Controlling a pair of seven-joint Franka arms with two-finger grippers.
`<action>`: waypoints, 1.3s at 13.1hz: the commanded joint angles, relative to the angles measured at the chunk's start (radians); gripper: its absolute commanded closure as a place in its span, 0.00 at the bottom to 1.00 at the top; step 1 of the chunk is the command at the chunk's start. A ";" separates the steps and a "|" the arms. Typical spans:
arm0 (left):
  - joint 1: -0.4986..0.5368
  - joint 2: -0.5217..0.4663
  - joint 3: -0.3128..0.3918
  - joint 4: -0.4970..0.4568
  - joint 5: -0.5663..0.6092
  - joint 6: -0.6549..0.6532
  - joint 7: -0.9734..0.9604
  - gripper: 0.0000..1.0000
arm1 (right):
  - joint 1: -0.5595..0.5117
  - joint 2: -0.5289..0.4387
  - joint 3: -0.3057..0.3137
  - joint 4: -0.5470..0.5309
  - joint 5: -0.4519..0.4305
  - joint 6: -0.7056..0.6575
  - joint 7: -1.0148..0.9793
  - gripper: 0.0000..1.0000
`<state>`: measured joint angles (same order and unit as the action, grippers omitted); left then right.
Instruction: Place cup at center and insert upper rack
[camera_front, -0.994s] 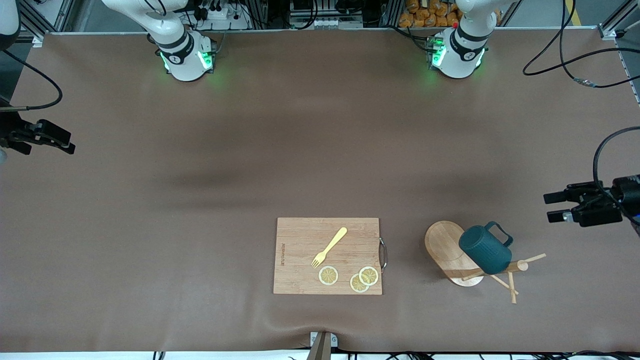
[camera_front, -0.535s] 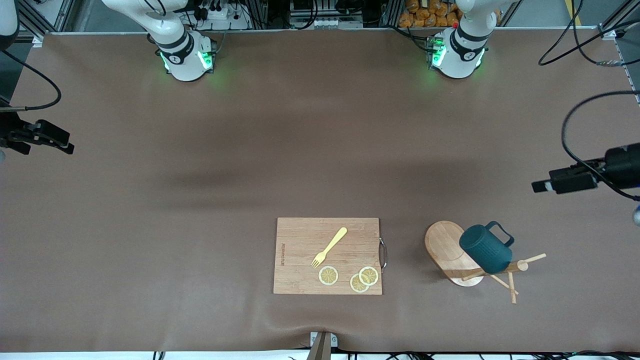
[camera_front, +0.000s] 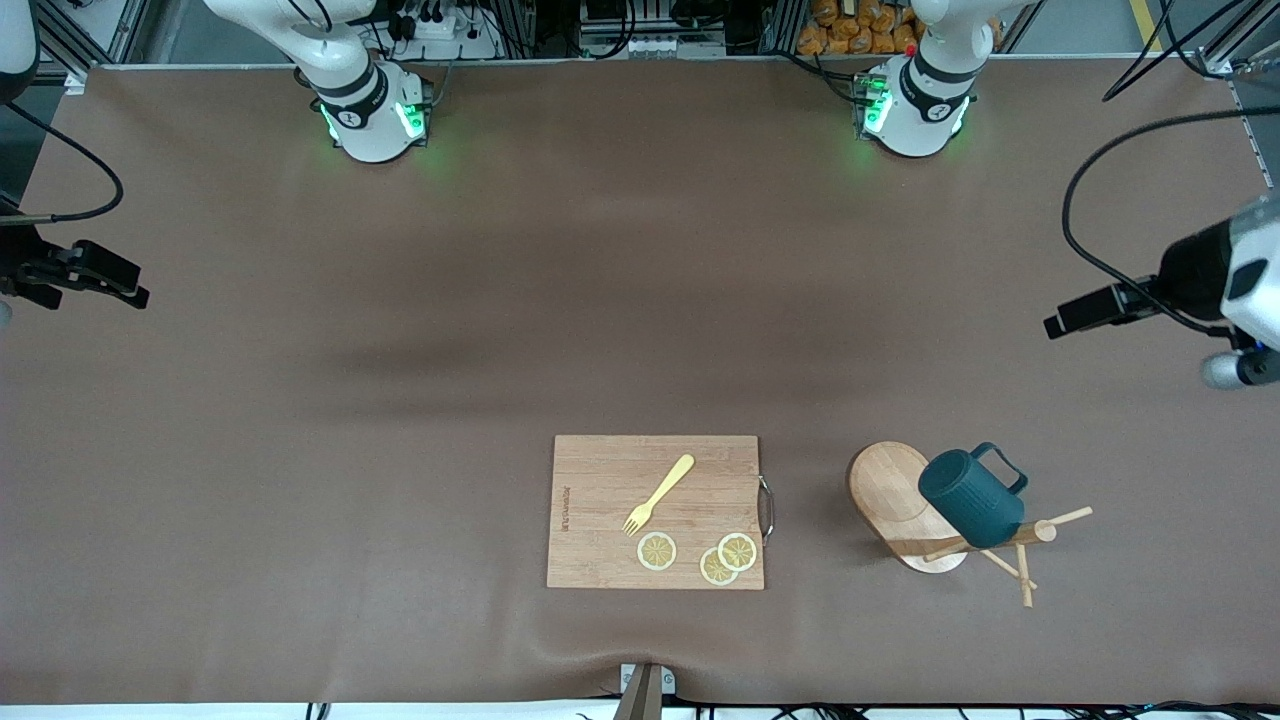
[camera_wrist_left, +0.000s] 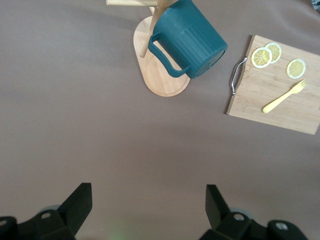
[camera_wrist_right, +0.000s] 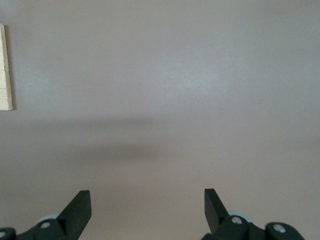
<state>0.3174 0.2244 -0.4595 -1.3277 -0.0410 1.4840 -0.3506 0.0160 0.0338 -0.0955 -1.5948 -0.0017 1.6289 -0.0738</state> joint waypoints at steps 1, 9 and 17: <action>0.023 -0.117 -0.008 -0.109 0.039 0.024 0.098 0.00 | -0.019 -0.015 0.013 -0.017 -0.011 0.008 -0.012 0.00; -0.110 -0.189 0.161 -0.173 0.036 0.136 0.167 0.00 | -0.019 -0.014 0.013 -0.017 -0.011 0.011 -0.012 0.00; -0.330 -0.198 0.401 -0.168 0.039 0.078 0.186 0.00 | -0.021 -0.015 0.013 -0.020 -0.011 0.009 -0.012 0.00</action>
<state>0.0185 0.0610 -0.0898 -1.4726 -0.0185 1.5788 -0.1748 0.0147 0.0339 -0.0956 -1.6002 -0.0017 1.6319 -0.0738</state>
